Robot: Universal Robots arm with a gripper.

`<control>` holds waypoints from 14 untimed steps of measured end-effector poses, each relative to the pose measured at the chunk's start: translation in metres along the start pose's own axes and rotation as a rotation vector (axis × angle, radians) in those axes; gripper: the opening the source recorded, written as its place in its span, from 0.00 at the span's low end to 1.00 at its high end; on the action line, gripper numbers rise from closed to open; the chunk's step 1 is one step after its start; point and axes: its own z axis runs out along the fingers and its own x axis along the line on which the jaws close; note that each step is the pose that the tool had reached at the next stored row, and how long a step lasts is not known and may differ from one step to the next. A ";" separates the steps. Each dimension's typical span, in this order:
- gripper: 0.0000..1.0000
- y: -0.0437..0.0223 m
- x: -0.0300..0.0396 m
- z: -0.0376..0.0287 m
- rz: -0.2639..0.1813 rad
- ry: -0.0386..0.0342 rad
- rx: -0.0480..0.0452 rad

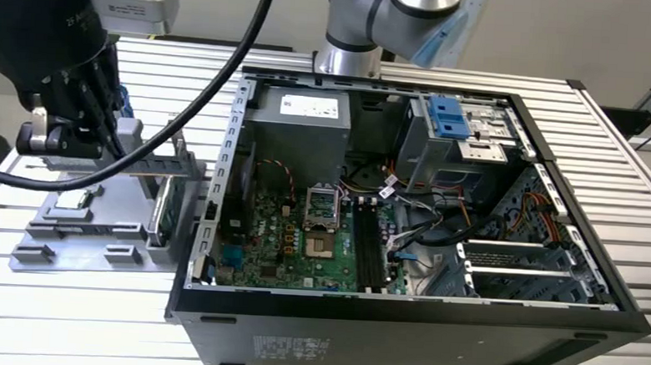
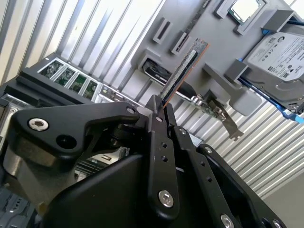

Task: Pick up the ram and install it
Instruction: 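Pick up the ram and move it above insertion slot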

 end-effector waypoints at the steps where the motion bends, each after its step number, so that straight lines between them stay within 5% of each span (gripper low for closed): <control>1: 0.00 0.0018 -0.0001 0.0000 0.000 0.0000 0.0000; 14: 0.00 0.0241 -0.0013 -0.0004 0.000 0.0000 0.0000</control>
